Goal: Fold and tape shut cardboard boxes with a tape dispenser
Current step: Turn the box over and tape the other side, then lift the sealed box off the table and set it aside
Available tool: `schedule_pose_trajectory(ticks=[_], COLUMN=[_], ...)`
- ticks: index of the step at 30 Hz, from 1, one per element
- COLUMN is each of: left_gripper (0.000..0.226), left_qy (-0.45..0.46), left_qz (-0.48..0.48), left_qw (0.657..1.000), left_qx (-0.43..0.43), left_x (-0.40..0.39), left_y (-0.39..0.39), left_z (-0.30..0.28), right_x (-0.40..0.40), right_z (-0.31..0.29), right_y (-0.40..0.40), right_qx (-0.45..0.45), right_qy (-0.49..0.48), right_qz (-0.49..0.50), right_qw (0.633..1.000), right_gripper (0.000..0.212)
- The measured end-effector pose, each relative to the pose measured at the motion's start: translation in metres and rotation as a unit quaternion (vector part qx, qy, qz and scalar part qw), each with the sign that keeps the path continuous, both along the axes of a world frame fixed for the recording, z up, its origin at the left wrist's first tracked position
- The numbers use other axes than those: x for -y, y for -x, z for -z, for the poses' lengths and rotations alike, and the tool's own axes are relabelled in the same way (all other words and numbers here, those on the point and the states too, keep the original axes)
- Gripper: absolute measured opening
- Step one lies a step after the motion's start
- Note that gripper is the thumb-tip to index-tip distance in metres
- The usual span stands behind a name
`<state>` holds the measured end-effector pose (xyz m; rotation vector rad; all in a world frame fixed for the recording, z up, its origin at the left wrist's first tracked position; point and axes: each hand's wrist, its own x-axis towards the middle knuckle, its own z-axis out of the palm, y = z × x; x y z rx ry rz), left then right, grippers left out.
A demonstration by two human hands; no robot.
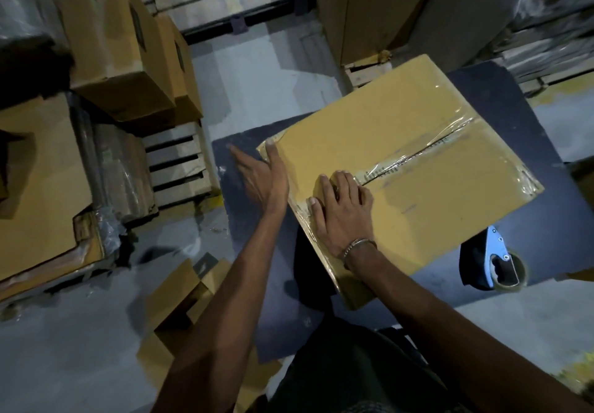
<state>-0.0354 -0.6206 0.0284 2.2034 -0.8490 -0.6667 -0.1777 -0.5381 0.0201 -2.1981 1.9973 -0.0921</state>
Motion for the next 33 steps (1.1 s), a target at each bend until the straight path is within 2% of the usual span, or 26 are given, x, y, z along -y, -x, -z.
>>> schedule_pose_trajectory(ticks=[3, 6, 8, 10, 12, 13, 16, 17, 19, 20, 22, 23, 24, 26, 27, 29, 33], left_gripper=[0.068, 0.057, 0.053, 0.048, 0.066, 0.075, 0.096, 0.105, 0.131, 0.129, 0.114, 0.116, 0.108, 0.073, 0.064, 0.07, 0.093], left_qy=[0.014, 0.014, 0.005, -0.038, -0.063, -0.069, -0.109, -0.111, -0.075, -0.026, 0.058, 0.063, 0.061, 0.036, 0.017, -0.026, -0.03], left_qz=[0.086, 0.068, 0.003, -0.031, -0.059, -0.058, -0.081, -0.09, -0.123, -0.172, -0.291, -0.294, -0.264, -0.205, -0.17, -0.112, -0.059], left_qw=[0.996, 0.998, 0.998, 0.984, 0.933, 0.909, 0.896, 0.89, 0.903, 0.889, 0.834, 0.835, 0.859, 0.911, 0.934, 0.958, 0.981], left_qx=[-0.014, -0.005, -0.064, -0.17, -0.35, -0.406, -0.424, -0.432, -0.404, -0.423, -0.466, -0.461, -0.434, -0.357, -0.315, -0.263, -0.18], left_x=[0.042, 0.058, 0.063, 0.068, 0.072, 0.071, 0.053, 0.042, 0.01, -0.004, -0.023, -0.03, -0.04, -0.061, -0.074, -0.098, -0.105], left_y=[-0.012, -0.015, -0.02, -0.027, -0.03, -0.036, -0.042, -0.036, -0.01, -0.001, 0.012, 0.015, 0.019, 0.043, 0.059, 0.085, 0.087], left_z=[0.006, 0.016, 0.027, 0.039, 0.05, 0.058, 0.07, 0.061, 0.023, 0.018, 0.025, 0.032, 0.033, 0.024, 0.02, 0.013, 0.021], right_x=[0.0, 0.0, 0.002, 0.002, 0.001, 0.001, 0.0, 0.0, 0.002, 0.003, 0.009, 0.015, 0.023, 0.042, 0.054, 0.074, 0.102], right_z=[0.002, 0.004, 0.003, 0.003, 0.004, 0.004, 0.004, 0.005, 0.004, 0.004, 0.004, 0.004, 0.004, 0.003, 0.002, -0.001, -0.002], right_y=[-0.001, -0.003, -0.003, -0.003, -0.003, -0.003, -0.001, 0.0, 0.002, 0.005, 0.02, 0.033, 0.049, 0.091, 0.114, 0.162, 0.236], right_qx=[-0.002, -0.003, -0.005, -0.003, 0.002, 0.005, 0.014, 0.017, 0.037, 0.055, 0.091, 0.102, 0.107, 0.089, 0.074, 0.051, 0.002], right_qy=[0.0, -0.006, -0.009, -0.013, -0.017, -0.019, -0.028, -0.027, -0.02, -0.013, 0.005, 0.017, 0.027, 0.036, 0.034, 0.016, -0.032], right_qz=[0.003, 0.009, 0.01, 0.007, 0.005, 0.006, 0.008, 0.006, 0.001, 0.003, 0.028, 0.047, 0.069, 0.109, 0.129, 0.168, 0.19], right_qw=[1.0, 1.0, 1.0, 1.0, 1.0, 1.0, 0.999, 0.999, 0.999, 0.998, 0.995, 0.993, 0.991, 0.989, 0.988, 0.984, 0.981], right_gripper=[0.059, 0.058, 0.058, 0.058, 0.058, 0.058, 0.058, 0.058, 0.055, 0.053, 0.049, 0.048, 0.047, 0.046, 0.047, 0.054, 0.074])
